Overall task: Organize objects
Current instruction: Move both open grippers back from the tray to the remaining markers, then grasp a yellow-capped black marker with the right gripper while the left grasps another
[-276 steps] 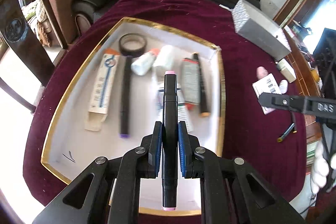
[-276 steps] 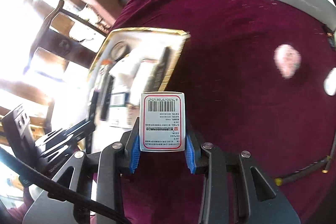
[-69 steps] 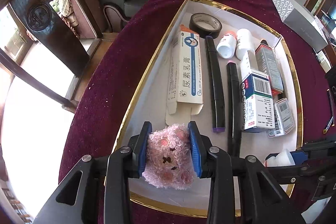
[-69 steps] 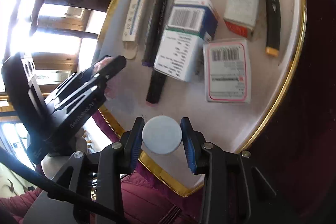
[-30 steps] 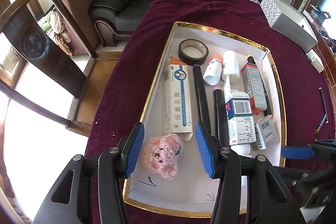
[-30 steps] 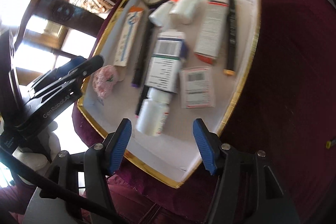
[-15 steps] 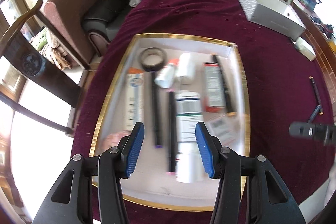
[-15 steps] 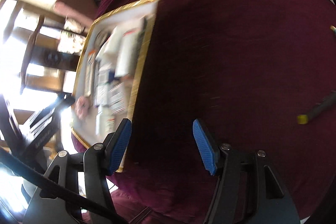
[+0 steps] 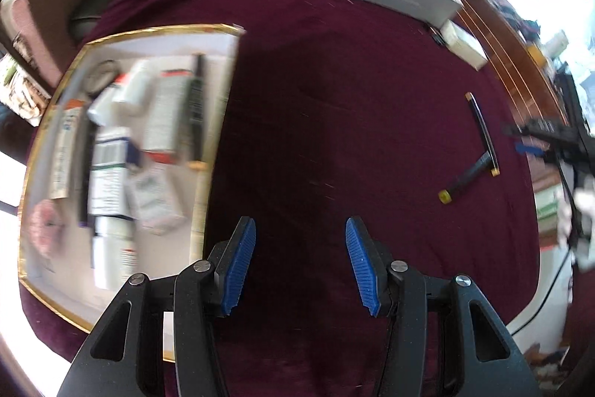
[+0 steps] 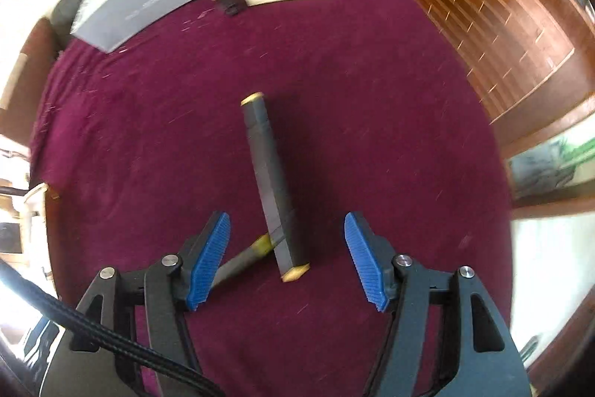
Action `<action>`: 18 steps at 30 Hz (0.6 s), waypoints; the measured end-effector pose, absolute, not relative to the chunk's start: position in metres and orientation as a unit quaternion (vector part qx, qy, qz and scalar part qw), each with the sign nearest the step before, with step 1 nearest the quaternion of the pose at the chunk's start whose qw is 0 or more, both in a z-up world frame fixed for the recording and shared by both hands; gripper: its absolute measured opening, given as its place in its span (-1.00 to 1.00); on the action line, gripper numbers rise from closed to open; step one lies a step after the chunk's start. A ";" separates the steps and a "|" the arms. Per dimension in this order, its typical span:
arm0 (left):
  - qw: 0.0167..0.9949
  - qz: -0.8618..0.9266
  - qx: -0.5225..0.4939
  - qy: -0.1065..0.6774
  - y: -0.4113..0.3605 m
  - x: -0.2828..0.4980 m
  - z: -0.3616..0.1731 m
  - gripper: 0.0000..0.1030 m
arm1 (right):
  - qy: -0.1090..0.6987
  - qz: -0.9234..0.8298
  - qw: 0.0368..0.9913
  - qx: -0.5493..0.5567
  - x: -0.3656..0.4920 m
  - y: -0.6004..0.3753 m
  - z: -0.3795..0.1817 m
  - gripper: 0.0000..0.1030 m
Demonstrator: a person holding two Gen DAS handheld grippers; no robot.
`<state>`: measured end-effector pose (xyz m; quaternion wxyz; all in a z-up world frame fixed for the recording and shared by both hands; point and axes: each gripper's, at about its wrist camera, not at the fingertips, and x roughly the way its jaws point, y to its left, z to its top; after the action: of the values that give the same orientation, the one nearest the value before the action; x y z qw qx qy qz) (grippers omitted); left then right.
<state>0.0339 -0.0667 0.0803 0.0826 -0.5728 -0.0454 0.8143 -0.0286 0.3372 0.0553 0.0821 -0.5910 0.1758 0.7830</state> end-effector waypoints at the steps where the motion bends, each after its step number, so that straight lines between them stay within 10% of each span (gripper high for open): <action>1: 0.088 0.813 -0.574 -0.042 -0.059 0.035 0.079 -0.13 | 0.168 0.783 0.078 -0.593 -0.035 0.339 0.052 0.24; 7: 0.116 0.816 -0.566 -0.023 -0.012 0.035 0.078 -0.13 | 0.067 0.782 0.051 -0.618 -0.070 0.292 0.016 0.14; 12: 0.151 0.825 -0.544 0.016 0.028 0.029 0.081 -0.14 | 0.045 0.783 0.058 -0.618 -0.067 0.286 0.019 -0.69; 18: 0.222 0.829 -0.505 0.095 0.094 0.025 0.072 -0.14 | 0.113 0.769 0.070 -0.625 -0.035 0.324 0.020 -0.72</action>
<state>0.0250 0.0935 0.0723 0.2223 -0.5051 0.0949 0.8285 -0.0350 0.3237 0.0200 0.0696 -0.6248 0.1126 0.7695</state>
